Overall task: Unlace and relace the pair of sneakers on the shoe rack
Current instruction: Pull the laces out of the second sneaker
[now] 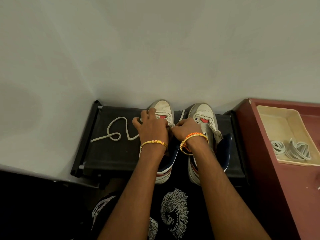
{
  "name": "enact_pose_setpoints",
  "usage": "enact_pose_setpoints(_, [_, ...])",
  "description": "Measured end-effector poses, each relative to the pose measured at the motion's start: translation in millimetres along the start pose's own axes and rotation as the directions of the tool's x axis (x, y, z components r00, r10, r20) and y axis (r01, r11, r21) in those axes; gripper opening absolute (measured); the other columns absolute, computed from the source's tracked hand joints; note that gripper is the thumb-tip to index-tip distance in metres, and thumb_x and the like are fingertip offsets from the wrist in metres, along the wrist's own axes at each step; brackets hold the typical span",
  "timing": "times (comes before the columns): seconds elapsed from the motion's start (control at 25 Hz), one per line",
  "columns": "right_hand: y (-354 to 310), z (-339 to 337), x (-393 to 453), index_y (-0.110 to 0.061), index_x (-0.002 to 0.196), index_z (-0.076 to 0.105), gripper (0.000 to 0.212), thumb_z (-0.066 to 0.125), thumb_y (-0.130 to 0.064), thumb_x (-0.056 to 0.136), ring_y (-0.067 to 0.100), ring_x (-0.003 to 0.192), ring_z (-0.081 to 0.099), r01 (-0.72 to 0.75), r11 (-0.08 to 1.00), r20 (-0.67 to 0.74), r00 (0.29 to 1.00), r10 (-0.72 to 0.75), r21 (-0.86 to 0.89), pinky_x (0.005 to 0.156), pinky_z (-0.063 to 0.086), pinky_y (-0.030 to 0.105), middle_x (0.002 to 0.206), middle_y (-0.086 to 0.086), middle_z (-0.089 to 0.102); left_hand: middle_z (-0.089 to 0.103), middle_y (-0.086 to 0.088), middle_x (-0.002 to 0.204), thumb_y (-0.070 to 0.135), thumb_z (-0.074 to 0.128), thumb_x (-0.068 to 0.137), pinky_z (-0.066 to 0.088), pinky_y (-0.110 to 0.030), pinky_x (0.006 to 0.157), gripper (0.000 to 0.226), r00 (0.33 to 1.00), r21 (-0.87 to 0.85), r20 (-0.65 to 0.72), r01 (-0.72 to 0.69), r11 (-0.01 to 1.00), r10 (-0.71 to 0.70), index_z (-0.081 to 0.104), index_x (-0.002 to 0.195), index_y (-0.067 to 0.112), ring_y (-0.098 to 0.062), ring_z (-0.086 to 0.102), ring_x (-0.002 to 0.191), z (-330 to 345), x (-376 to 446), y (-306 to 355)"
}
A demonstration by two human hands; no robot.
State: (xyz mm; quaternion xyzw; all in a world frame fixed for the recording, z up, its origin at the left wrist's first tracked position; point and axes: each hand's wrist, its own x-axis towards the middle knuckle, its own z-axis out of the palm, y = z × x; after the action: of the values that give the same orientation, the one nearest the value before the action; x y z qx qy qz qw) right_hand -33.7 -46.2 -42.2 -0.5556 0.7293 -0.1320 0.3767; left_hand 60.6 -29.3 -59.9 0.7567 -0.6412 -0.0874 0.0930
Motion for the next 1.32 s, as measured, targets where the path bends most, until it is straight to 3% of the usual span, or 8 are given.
enact_pose_setpoints(0.32, [-1,0,-1,-0.002,0.099,0.071,0.025,0.06,-0.019,0.084,0.02,0.075,0.054,-0.029,0.999,-0.005,1.0,0.029,0.021,0.071,0.048,0.028,0.087,0.01,0.065,0.021,0.007,0.151,0.017,0.071,0.079,0.016,-0.041,0.106,0.015,0.914,-0.575,-0.133,0.243,0.781,-0.383,0.064,0.071,0.028,-0.018,0.019,0.137,-21,0,-19])
enact_pose_setpoints(0.52, [-1,-1,-1,-0.002,0.097,0.071,0.024,0.058,-0.016,0.084,0.021,0.074,0.054,-0.025,1.0,0.009,1.0,0.025,0.005,0.07,0.047,0.028,0.087,0.011,0.064,0.053,-0.009,0.117,0.006,0.056,0.09,0.046,-0.006,0.079,0.007,0.567,-0.982,-0.146,0.018,0.189,-0.811,0.061,0.093,0.004,-0.012,0.055,0.1,-44,10,-54])
enact_pose_setpoints(0.64, [-2,-1,-1,-0.003,0.098,0.071,0.023,0.058,-0.017,0.085,0.019,0.074,0.053,-0.018,1.0,0.009,1.0,0.018,-0.006,0.07,0.046,0.028,0.091,0.01,0.067,0.059,-0.006,0.085,0.0,0.043,0.094,0.054,-0.019,0.064,0.015,0.592,-0.954,0.109,-0.164,-0.252,-0.798,0.05,0.088,0.012,-0.008,0.063,0.061,-51,13,-64])
enact_pose_setpoints(0.72, [-2,-1,-1,-0.003,0.098,0.071,0.023,0.057,-0.017,0.086,0.017,0.071,0.051,-0.014,1.0,0.015,1.0,0.014,-0.016,0.069,0.044,0.026,0.086,0.008,0.063,0.053,-0.002,0.075,0.007,0.044,0.094,0.049,-0.022,0.051,0.009,0.741,-0.996,0.037,-0.026,-0.084,-0.671,0.047,0.091,0.015,-0.012,0.054,0.052,-48,9,-53])
enact_pose_setpoints(0.84, [-2,-1,-1,-0.004,0.097,0.071,0.023,0.057,-0.018,0.086,0.018,0.073,0.052,-0.007,0.999,0.021,1.0,0.007,-0.032,0.068,0.043,0.026,0.086,0.009,0.064,0.054,-0.001,0.105,0.028,0.06,0.087,0.049,-0.031,0.08,0.021,0.989,-0.516,-0.108,0.032,0.856,-0.102,0.057,0.107,0.022,-0.018,0.055,0.095,-28,-2,-28])
enact_pose_setpoints(0.88, [-2,-2,-1,-0.004,0.097,0.071,0.023,0.058,-0.018,0.086,0.018,0.073,0.052,-0.005,0.999,0.021,1.0,0.006,-0.035,0.068,0.043,0.026,0.087,0.009,0.065,0.048,-0.002,0.121,0.035,0.061,0.086,0.041,-0.039,0.094,0.028,1.0,-0.245,-0.011,-0.028,0.969,0.026,0.06,0.113,0.027,-0.022,0.047,0.113,-19,-4,-20])
enact_pose_setpoints(1.12, [-1,-2,-2,-0.004,0.099,0.071,0.024,0.06,-0.021,0.086,0.015,0.071,0.051,-0.002,1.0,0.022,1.0,0.002,-0.019,0.067,0.043,0.024,0.096,0.01,0.068,0.027,-0.007,0.147,0.033,0.054,0.092,0.024,-0.045,0.103,0.029,0.997,0.038,0.07,-0.029,0.999,0.026,0.061,0.12,0.027,-0.03,0.026,0.131,-2,0,2])
enact_pose_setpoints(1.32, [-1,-3,-3,-0.003,0.098,0.071,0.025,0.06,-0.022,0.086,0.017,0.074,0.052,-0.012,1.0,0.026,1.0,0.012,-0.013,0.07,0.045,0.026,0.095,0.011,0.068,0.021,0.001,0.148,0.026,0.064,0.085,0.02,-0.041,0.102,0.017,0.996,-0.211,-0.001,0.092,0.973,-0.094,0.07,0.101,0.027,-0.023,0.028,0.13,-7,-1,-3])
